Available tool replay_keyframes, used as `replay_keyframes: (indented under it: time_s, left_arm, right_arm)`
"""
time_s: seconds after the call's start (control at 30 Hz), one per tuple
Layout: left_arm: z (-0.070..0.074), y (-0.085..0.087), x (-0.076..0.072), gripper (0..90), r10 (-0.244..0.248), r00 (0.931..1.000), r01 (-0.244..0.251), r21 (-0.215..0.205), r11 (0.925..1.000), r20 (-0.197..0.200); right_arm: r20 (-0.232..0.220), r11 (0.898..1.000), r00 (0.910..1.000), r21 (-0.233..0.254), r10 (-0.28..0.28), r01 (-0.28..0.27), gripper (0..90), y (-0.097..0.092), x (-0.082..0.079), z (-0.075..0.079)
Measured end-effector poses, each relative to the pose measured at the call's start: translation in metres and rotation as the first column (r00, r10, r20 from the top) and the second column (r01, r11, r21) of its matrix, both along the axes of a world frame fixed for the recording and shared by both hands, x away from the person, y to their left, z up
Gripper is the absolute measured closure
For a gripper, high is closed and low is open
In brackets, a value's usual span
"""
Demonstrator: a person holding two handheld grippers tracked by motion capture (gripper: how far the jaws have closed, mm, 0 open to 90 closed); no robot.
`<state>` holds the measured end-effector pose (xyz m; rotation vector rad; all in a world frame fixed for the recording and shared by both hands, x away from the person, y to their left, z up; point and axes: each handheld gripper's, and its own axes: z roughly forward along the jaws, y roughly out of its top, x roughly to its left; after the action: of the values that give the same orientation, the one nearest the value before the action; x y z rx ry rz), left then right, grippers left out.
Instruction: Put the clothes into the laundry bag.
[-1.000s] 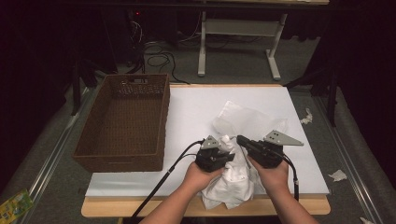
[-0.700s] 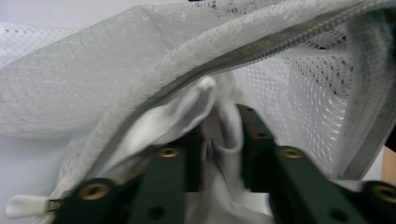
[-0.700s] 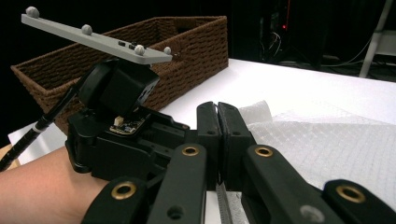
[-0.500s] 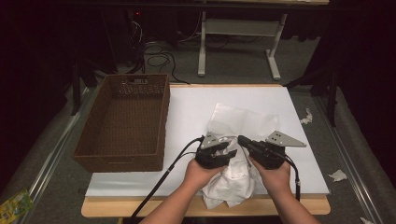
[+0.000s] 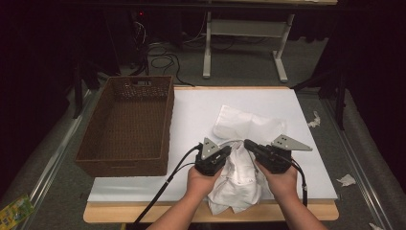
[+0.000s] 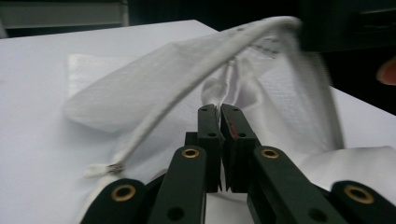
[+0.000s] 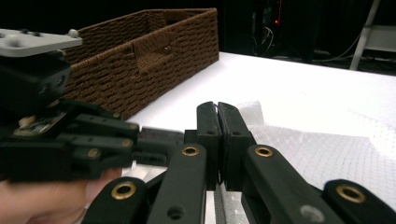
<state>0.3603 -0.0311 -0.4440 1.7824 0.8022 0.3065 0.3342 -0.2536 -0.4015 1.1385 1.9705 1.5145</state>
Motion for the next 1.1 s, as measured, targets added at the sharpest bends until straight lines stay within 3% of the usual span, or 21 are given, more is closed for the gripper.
replay_keyframes:
  time_s: [0.03, 0.1, 0.17, 0.23, 0.27, 0.3, 0.33, 0.43, 0.5, 0.57, 0.6, 0.67, 0.7, 0.73, 0.77, 0.8, 0.83, 0.9, 1.0, 1.03, 1.1]
  left_arm:
    - [-0.001, -0.007, 0.002, 87.8, -0.001, 1.0, 0.001, 0.024, 0.9997, -0.002]
    - [-0.002, -0.009, 0.007, 84.3, 0.007, 0.9998, -0.007, 0.02, 0.9998, -0.017]
    - [-0.002, -0.008, 0.01, 72.5, 0.01, 0.9995, -0.009, 0.014, 0.9999, -0.031]
    - [-0.001, 0.003, 0.007, 63.4, -0.007, 0.9997, 0.006, -0.026, 0.9997, -0.023]
    - [-0.001, 0.003, 0.007, 58.8, -0.007, 0.9997, 0.006, -0.026, 0.9997, -0.023]
    - [0.0, 0.013, 0.001, 55.8, -0.016, 0.9997, 0.015, -0.062, 0.998, -0.018]
    - [0.0, 0.013, 0.001, 52.5, -0.016, 0.9997, 0.015, -0.062, 0.998, -0.018]
    - [0.0, 0.025, -0.014, 44.8, -0.052, 0.9978, 0.046, -0.129, 0.9906, -0.041]
    - [-0.002, 0.025, -0.021, 36.1, -0.099, 0.9916, 0.085, -0.153, 0.9846, -0.084]
    - [-0.004, 0.012, -0.031, 30.9, -0.166, 0.9779, 0.148, -0.145, 0.9783, -0.127]
    - [-0.004, 0.012, -0.031, 31.9, -0.166, 0.9779, 0.148, -0.145, 0.9783, -0.127]
    - [-0.007, 0.001, -0.03, 36.8, -0.194, 0.9632, 0.183, -0.074, 0.9803, -0.186]
    - [-0.01, -0.005, -0.028, 53.3, -0.185, 0.9595, 0.185, -0.021, 0.9825, -0.212]
    - [-0.01, -0.005, -0.028, 65.0, -0.185, 0.9595, 0.185, -0.021, 0.9825, -0.212]
    - [-0.011, -0.006, -0.028, 65.0, -0.176, 0.9615, 0.18, -0.003, 0.9837, -0.211]
    - [-0.012, -0.006, -0.026, 75.5, -0.176, 0.9614, 0.181, 0.008, 0.9834, -0.212]
    - [-0.011, -0.005, -0.024, 83.2, -0.163, 0.9656, 0.169, 0.014, 0.9855, -0.203]
    - [-0.004, 0.0, -0.02, 83.9, -0.117, 0.9818, 0.121, 0.017, 0.9926, -0.15]
    - [0.009, 0.009, -0.01, 84.3, -0.028, 0.9961, 0.028, -0.007, 0.9996, -0.084]
    - [0.014, 0.011, -0.004, 84.2, 0.016, 0.9985, -0.017, -0.02, 0.9997, -0.053]
    - [0.021, 0.013, 0.003, 84.3, 0.086, 0.9962, -0.087, -0.054, 0.9948, -0.008]
  right_arm:
    - [-0.003, 1.0, 1.0, 0.0, -0.001, 0.001, 89.3, 0.0, 0.0, 0.0]
    - [-0.002, 1.0, 1.0, -0.004, 0.0, 0.0, 89.3, 0.0, 0.001, -0.001]
    - [0.001, 1.0, 1.0, -0.007, 0.001, -0.001, 89.3, 0.0, 0.0, 0.0]
    - [0.004, 1.0, 1.0, -0.003, 0.0, 0.0, 89.3, -0.002, -0.002, 0.001]
    - [0.004, 1.0, 1.0, -0.003, 0.0, 0.0, 89.3, -0.002, -0.002, 0.001]
    - [0.005, 1.0, 1.0, -0.003, -0.002, 0.002, 89.3, -0.004, -0.002, 0.001]
    - [0.005, 1.0, 1.0, -0.003, -0.002, 0.002, 89.3, -0.004, -0.002, 0.001]
    - [0.002, 1.0, 1.0, -0.009, -0.003, 0.003, 89.3, -0.005, -0.001, 0.0]
    - [0.001, 1.0, 1.0, -0.012, -0.004, 0.004, 89.3, -0.005, -0.001, 0.0]
    - [0.002, 1.0, 1.0, -0.016, -0.006, 0.006, 89.3, -0.004, -0.001, 0.0]
    - [0.002, 1.0, 1.0, -0.016, -0.006, 0.006, 89.3, -0.004, -0.001, 0.0]
    - [0.003, 1.0, 1.0, -0.015, -0.005, 0.005, 89.3, -0.002, -0.002, 0.0]
    - [0.006, 1.0, 1.0, -0.018, -0.004, 0.004, 89.3, -0.001, -0.002, 0.0]
    - [0.006, 1.0, 1.0, -0.018, -0.004, 0.004, 89.3, -0.001, -0.002, 0.0]
    - [0.005, 1.0, 1.0, -0.02, -0.006, 0.006, 89.3, -0.001, -0.002, 0.0]
    - [0.005, 1.0, 1.0, -0.021, -0.004, 0.004, 89.3, -0.001, -0.003, 0.0]
    - [0.002, 1.0, 1.0, -0.02, -0.003, 0.003, 89.3, -0.001, -0.003, 0.0]
    - [0.005, 1.0, 1.0, -0.02, 0.001, -0.001, 89.3, -0.002, -0.003, 0.0]
    - [0.004, 1.0, 1.0, -0.018, 0.0, 0.0, 89.3, -0.002, -0.004, 0.0]
    - [0.003, 1.0, 1.0, -0.018, 0.0, 0.0, 89.3, -0.002, -0.004, 0.0]
    - [0.005, 1.0, 1.0, -0.016, 0.004, -0.004, 89.3, -0.001, -0.005, 0.0]
